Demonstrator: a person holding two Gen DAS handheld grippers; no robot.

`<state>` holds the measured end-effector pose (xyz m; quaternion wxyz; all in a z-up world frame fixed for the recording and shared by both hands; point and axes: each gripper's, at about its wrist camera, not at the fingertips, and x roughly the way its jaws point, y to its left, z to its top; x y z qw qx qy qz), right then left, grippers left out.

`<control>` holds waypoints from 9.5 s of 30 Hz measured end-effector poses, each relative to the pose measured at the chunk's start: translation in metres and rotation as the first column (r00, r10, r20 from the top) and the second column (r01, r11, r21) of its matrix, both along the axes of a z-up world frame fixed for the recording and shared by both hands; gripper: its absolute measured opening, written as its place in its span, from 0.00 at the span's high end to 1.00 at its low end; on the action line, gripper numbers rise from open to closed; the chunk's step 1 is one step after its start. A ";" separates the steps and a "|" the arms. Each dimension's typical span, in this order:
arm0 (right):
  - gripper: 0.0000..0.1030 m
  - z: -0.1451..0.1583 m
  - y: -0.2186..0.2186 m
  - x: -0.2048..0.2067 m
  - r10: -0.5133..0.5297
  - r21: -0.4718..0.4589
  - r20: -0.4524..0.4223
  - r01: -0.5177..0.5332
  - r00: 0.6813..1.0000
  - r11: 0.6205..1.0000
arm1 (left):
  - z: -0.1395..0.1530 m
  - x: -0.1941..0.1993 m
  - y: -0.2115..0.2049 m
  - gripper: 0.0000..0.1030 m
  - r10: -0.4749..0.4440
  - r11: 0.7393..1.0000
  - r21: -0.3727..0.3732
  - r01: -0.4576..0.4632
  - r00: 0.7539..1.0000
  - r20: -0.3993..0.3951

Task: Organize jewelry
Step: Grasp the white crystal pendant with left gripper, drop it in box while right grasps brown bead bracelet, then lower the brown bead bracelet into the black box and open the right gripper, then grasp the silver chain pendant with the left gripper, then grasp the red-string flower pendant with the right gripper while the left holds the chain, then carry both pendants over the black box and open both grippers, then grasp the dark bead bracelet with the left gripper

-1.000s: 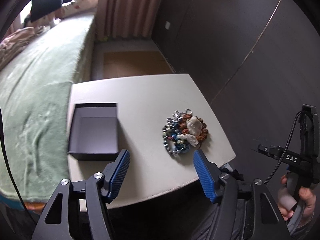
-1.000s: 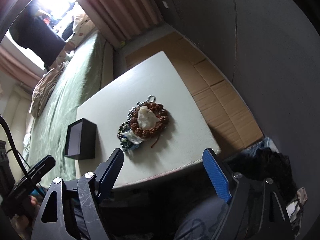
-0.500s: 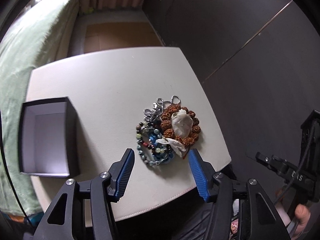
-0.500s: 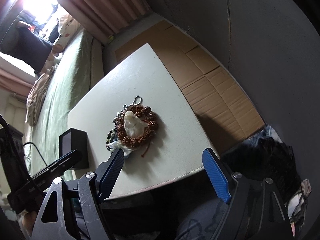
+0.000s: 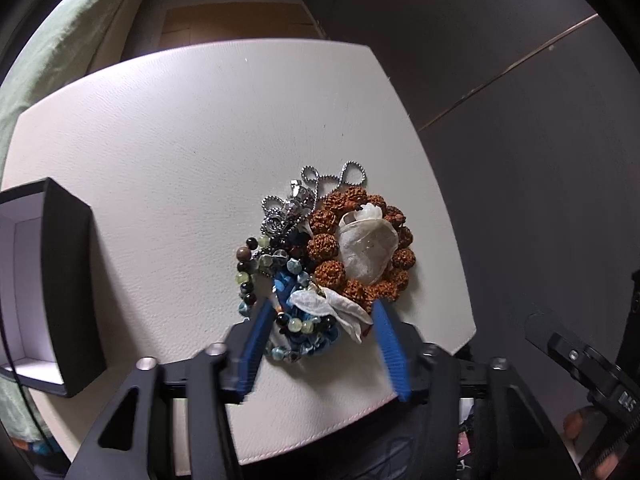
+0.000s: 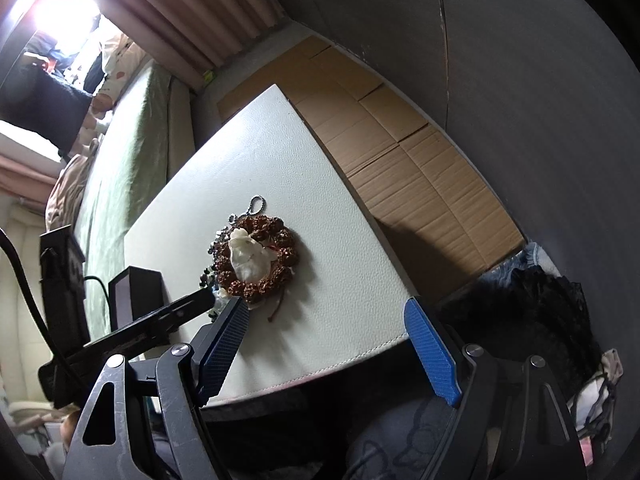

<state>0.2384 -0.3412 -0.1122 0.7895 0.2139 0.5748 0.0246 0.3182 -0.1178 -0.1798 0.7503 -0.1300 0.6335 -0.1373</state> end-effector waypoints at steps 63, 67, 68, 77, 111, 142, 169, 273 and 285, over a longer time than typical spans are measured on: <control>0.80 0.045 0.173 0.064 0.324 0.098 0.120 -0.336 0.938 0.937 | 0.100 -0.063 0.211 0.24 0.364 0.931 -0.077 -0.356 0.900 0.240; 0.80 0.055 0.200 0.063 0.374 0.095 0.138 -0.388 0.917 0.917 | 0.091 -0.071 0.234 0.24 0.415 0.910 -0.075 -0.408 0.887 0.204; 0.80 0.057 0.204 0.059 0.382 0.096 0.141 -0.397 0.913 0.913 | 0.090 -0.073 0.238 0.24 0.424 0.906 -0.075 -0.418 0.884 0.198; 0.80 0.056 0.282 0.059 0.508 0.154 0.134 -0.524 0.851 0.837 | 0.097 -0.099 0.281 0.24 0.502 0.864 -0.052 -0.502 0.844 0.189; 0.39 0.014 0.043 0.028 0.092 0.074 0.047 -0.096 0.995 0.993 | 0.082 -0.023 0.091 0.36 0.146 0.989 0.008 -0.149 0.977 0.157; 0.42 -0.048 0.009 0.030 0.000 0.045 -0.129 0.005 0.992 0.999 | -0.029 0.074 -0.016 0.78 -0.087 0.986 0.141 0.090 0.996 -0.033; 0.82 -0.078 0.098 0.062 0.147 -0.155 -0.217 -0.183 0.965 0.971 | 0.067 0.027 0.072 0.86 0.052 0.995 0.073 -0.063 0.988 0.143; 0.80 0.056 0.293 0.064 0.604 0.070 0.050 -0.606 0.795 0.792 | 0.101 -0.056 0.288 0.48 0.423 0.903 0.022 -0.430 0.895 0.146; 0.44 0.045 0.224 0.056 0.493 0.036 0.004 -0.492 0.870 0.870 | 0.090 -0.058 0.257 0.47 0.379 0.924 0.014 -0.383 0.917 0.123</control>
